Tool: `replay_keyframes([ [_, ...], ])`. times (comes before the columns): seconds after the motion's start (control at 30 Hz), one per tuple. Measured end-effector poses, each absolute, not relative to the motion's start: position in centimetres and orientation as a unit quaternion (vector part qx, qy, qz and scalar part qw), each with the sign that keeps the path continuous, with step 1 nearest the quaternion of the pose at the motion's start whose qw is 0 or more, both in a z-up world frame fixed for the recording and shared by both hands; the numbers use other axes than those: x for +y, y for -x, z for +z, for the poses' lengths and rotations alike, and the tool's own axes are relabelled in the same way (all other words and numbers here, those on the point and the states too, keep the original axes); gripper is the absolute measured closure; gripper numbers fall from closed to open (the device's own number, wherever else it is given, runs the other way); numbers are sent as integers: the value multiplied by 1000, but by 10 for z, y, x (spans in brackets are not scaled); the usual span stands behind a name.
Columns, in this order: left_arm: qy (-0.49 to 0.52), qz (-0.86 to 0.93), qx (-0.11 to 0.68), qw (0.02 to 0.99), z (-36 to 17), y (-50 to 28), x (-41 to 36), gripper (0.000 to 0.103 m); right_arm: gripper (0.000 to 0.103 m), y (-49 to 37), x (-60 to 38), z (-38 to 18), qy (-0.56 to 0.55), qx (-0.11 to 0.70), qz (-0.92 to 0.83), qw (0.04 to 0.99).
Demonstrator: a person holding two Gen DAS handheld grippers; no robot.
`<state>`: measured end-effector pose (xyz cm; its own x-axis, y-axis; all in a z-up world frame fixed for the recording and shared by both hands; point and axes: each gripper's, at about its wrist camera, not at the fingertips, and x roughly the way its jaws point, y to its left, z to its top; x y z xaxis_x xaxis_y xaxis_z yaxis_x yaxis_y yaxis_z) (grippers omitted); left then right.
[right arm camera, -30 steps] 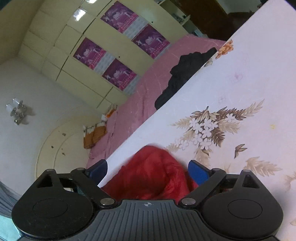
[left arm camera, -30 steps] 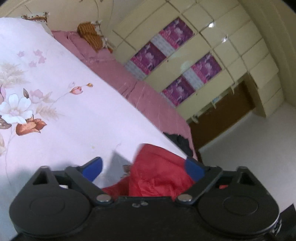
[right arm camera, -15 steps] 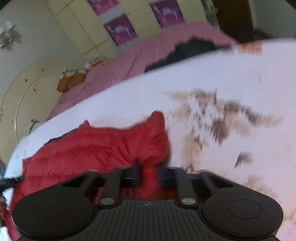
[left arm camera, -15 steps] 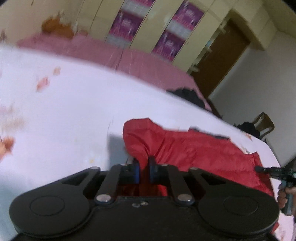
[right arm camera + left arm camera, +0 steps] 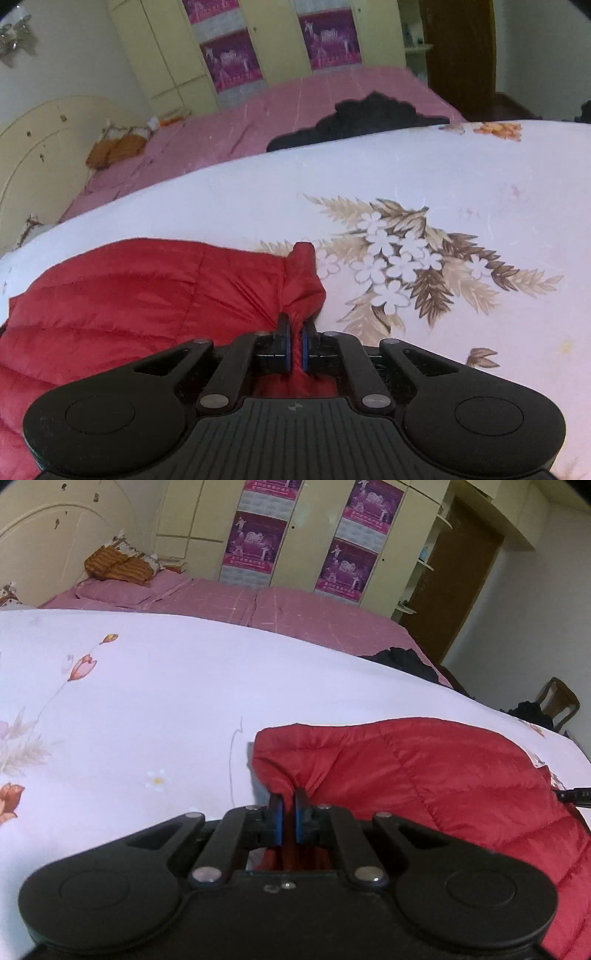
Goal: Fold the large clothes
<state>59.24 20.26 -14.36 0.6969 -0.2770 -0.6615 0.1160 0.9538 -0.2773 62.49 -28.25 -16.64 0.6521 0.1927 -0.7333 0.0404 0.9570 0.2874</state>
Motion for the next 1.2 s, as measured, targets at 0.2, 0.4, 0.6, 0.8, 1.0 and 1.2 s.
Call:
replay_keyframes([
  [0.2,107,-109,386,910,-136,-596,209,84,98,-622,-280,-165,-123,421,38,898],
  [0.4,146,-90,318,932,-100,-568,228,35,26,-587,-282,-111,-148,362,46,919],
  [0.6,54,-168,310,934,-82,-518,135,40,48,-544,-194,-94,-78,362,150,917],
  [0.8,-3,-163,347,924,-123,-524,82,42,48,-549,-134,-140,-4,405,157,901],
  [1.0,2,-158,334,929,-103,-502,90,44,48,-534,-150,-118,-36,392,143,908],
  [1.2,8,-174,309,935,-93,-450,64,38,48,-470,-132,-98,-34,366,181,912],
])
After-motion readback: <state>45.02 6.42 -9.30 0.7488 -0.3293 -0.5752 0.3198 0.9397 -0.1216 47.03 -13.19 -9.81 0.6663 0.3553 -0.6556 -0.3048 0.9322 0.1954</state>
